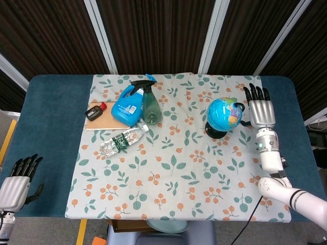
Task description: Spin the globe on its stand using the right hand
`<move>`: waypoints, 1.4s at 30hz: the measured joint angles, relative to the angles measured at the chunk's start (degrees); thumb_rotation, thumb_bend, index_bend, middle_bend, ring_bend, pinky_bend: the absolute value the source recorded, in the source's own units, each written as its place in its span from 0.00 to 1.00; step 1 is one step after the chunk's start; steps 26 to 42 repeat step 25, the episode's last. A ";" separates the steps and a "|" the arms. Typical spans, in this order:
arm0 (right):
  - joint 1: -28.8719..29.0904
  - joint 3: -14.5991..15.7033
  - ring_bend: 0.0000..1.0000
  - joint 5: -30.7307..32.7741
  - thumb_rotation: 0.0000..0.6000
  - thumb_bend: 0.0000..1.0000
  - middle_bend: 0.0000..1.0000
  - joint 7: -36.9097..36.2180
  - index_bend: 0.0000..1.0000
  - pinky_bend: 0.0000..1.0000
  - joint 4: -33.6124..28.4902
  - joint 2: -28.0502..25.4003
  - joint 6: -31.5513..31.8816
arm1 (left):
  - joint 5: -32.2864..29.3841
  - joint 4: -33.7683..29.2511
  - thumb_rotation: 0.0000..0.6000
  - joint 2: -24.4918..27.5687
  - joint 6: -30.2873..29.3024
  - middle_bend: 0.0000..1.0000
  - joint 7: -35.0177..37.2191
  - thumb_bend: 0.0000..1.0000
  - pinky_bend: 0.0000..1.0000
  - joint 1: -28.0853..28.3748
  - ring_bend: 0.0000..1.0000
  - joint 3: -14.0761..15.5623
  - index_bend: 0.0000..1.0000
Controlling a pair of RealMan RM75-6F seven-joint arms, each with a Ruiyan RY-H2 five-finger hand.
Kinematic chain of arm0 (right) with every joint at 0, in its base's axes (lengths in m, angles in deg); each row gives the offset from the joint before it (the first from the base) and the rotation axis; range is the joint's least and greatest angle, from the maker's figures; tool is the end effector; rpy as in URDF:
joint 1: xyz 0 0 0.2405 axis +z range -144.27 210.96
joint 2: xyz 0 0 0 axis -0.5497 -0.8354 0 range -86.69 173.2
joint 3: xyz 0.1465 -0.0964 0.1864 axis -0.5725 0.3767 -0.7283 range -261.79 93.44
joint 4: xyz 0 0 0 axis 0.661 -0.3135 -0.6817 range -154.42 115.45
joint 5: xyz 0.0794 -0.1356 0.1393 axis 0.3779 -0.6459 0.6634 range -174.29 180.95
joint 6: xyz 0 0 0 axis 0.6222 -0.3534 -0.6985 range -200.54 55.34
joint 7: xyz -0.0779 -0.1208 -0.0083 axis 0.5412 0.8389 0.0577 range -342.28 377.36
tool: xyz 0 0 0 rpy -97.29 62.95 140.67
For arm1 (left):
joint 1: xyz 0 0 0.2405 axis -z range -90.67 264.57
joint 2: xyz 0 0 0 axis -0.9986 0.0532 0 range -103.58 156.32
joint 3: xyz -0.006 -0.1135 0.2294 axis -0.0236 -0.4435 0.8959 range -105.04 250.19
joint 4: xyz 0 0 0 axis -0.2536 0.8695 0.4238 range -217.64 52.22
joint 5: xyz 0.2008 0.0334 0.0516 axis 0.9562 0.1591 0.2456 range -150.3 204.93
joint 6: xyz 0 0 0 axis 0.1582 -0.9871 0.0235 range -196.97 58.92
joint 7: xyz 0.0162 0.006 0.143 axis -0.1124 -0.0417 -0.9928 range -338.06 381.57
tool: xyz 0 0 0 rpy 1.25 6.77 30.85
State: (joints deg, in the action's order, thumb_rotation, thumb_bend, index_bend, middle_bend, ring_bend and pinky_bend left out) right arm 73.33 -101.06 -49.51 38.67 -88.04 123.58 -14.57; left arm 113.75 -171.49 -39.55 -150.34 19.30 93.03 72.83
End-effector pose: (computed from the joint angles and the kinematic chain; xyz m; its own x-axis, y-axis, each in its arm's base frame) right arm -0.2456 -0.4182 0.1146 0.5626 -0.0110 0.8266 -0.8254 0.0483 0.5625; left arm -0.3241 0.1763 0.1387 0.4660 0.1090 0.8780 0.8846 -0.0385 -0.4647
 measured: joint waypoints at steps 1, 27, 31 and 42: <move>-0.03 0.01 0.00 0.02 1.00 0.12 0.00 -0.21 0.00 0.00 0.33 0.14 -0.07 | -0.03 0.00 1.00 0.02 -0.04 0.00 0.06 0.44 0.00 -0.02 0.00 -0.01 0.00; -32.90 23.85 0.00 -34.71 1.00 0.12 0.00 -8.02 0.00 0.00 -28.03 -13.44 35.01 | 8.02 2.43 1.00 -0.85 -6.64 0.00 3.95 0.46 0.00 -1.10 0.00 1.43 0.00; -32.90 23.85 0.00 -34.71 1.00 0.12 0.00 -8.02 0.00 0.00 -28.03 -13.44 35.01 | 8.02 2.43 1.00 -0.85 -6.64 0.00 3.95 0.46 0.00 -1.10 0.00 1.43 0.00; -32.90 23.85 0.00 -34.71 1.00 0.12 0.00 -8.02 0.00 0.00 -28.03 -13.44 35.01 | 8.02 2.43 1.00 -0.85 -6.64 0.00 3.95 0.46 0.00 -1.10 0.00 1.43 0.00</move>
